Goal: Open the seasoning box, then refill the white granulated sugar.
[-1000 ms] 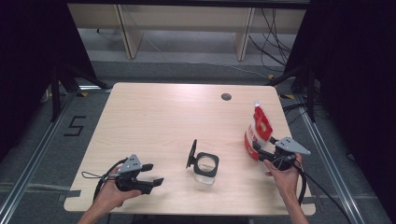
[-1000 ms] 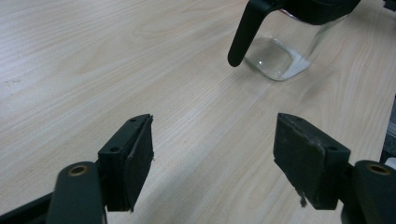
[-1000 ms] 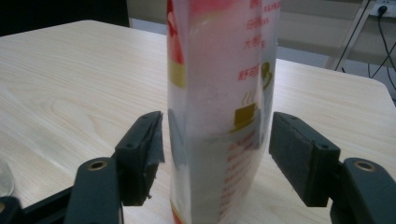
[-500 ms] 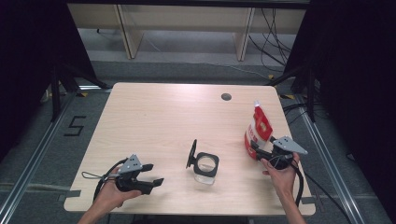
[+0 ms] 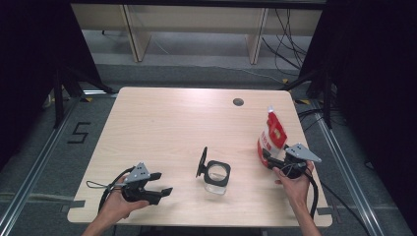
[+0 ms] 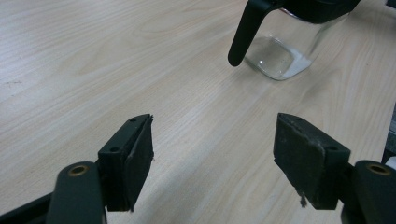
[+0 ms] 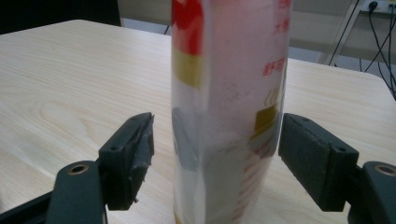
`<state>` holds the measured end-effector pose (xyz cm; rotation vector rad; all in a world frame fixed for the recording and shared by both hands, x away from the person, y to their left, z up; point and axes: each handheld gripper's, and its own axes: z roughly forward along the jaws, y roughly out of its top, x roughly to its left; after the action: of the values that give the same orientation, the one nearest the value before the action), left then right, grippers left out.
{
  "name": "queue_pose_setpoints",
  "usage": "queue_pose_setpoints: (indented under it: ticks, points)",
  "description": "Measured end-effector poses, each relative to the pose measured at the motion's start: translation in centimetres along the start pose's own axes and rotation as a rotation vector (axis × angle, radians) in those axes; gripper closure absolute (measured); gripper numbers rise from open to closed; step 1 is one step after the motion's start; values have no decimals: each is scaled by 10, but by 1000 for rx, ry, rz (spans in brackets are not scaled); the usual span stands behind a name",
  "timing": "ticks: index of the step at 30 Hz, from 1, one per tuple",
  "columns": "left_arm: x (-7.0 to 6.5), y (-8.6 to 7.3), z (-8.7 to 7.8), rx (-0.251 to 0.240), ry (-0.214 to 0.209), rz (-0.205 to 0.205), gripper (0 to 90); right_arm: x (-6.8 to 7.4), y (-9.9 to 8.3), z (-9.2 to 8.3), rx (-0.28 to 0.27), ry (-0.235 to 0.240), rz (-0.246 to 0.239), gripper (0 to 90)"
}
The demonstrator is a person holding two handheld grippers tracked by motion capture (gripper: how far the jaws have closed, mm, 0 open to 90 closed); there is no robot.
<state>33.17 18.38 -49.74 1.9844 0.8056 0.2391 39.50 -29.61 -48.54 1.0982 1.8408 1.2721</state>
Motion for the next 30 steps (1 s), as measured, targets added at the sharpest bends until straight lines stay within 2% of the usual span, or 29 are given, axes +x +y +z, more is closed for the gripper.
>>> queue_pose_setpoints:
  ticks: [2, 4, 5, 6, 11, 13, 15, 16, 17, 18, 20, 21, 23, 25, 26, 27, 28, 29, 30]
  points:
    - [0, 0, 0, 1, 0, 3, 285, 1, 0, -1, 7, 7, 30, 279]
    - [0, 0, -1, 7, -1, -10, 285, -1, 1, -3, 5, -5, 26, 278]
    - [0, -1, -1, 7, 0, -7, 285, -2, 1, -3, 2, -3, 28, 278]
    - [1, 0, -2, 10, 1, 12, 285, -2, 1, -4, 0, -17, 37, 278]
    - [-1, -1, -4, 1, 2, -12, 285, -4, -1, -5, -7, -3, 34, 278]
    - [1, 0, -5, 6, 9, 7, 285, -4, -1, -4, -8, -11, 31, 278]
    - [1, -1, -4, -4, 9, -16, 285, -4, -2, -2, -7, -8, 28, 273]
    - [2, -1, -5, 0, 11, -13, 285, -4, -2, -2, -7, -8, 28, 273]
    - [2, -1, -6, 10, 15, -11, 285, -2, -2, 0, -7, 1, 53, 269]
    - [2, -1, -6, 10, 21, -14, 285, -2, -2, 1, 14, 5, 47, 259]
    - [2, -1, -5, 3, 15, -19, 285, 0, -4, 6, 2, -1, 25, 248]
    - [2, -2, -5, 11, 20, -11, 285, 1, -3, 7, 16, 3, 40, 247]
    - [2, -2, -5, 6, 18, -11, 285, 1, -3, 9, 5, -5, 33, 248]
    - [1, -3, -5, 9, 16, -9, 285, 2, -3, 15, -1, -8, 95, 262]
    - [1, -2, -6, 16, 20, 0, 285, 2, -3, 15, -1, -8, 95, 262]
    - [0, -1, -5, 5, 12, -9, 285, 1, -4, 18, -15, -25, 113, 279]
    - [1, 0, -5, 11, 18, -1, 285, -2, -4, 19, 0, -22, 86, 282]
    - [1, 0, -3, 2, 13, 8, 285, -2, -4, 19, 0, -22, 86, 282]
    - [2, 1, -3, 10, 10, 15, 285, 0, -4, 18, 6, -32, 127, 275]
